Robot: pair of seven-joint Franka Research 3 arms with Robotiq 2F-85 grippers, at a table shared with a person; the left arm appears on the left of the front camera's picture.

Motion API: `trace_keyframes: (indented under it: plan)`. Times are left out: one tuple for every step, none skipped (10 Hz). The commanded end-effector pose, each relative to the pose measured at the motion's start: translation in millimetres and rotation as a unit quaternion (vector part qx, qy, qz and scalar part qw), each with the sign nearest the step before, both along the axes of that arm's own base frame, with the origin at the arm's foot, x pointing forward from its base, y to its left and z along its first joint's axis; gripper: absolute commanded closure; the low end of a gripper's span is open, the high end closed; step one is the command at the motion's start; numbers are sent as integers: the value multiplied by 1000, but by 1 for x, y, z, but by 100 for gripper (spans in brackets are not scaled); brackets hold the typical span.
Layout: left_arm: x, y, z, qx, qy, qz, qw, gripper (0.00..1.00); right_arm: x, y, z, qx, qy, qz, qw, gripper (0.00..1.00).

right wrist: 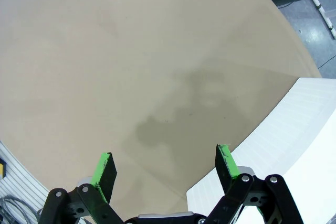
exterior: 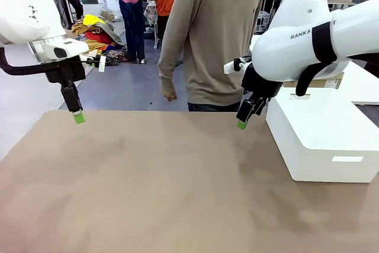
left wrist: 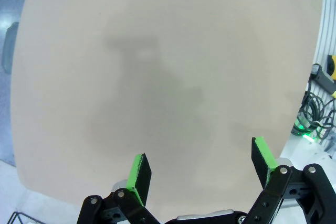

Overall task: Pack the shoes into the box.
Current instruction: Press down on the lid of the Shoes Box.

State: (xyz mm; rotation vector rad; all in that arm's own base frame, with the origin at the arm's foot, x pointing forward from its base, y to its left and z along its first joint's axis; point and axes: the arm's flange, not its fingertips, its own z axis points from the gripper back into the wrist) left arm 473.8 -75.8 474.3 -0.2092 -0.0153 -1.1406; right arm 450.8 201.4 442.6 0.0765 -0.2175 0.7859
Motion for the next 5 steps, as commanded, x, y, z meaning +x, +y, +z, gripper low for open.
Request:
trace_keyframes:
  plan:
    - [-1, 3, 2, -7, 1, -5, 1000, 0, 0, 0, 1, 0, 1, 1, 1000, 0]
    - [-1, 3, 2, -7, 1, -5, 1000, 0, 0, 0, 1, 0, 1, 1, 1000, 0]
    - [-1, 3, 2, -7, 1, -5, 1000, 0, 0, 0, 1, 0, 1, 1, 1000, 0]
    - [-1, 3, 2, -7, 1, -5, 1000, 0, 0, 0, 1, 0, 1, 1, 1000, 0]
    - [-1, 3, 2, -7, 1, -5, 1000, 0, 0, 0, 1, 0, 1, 1, 1000, 0]
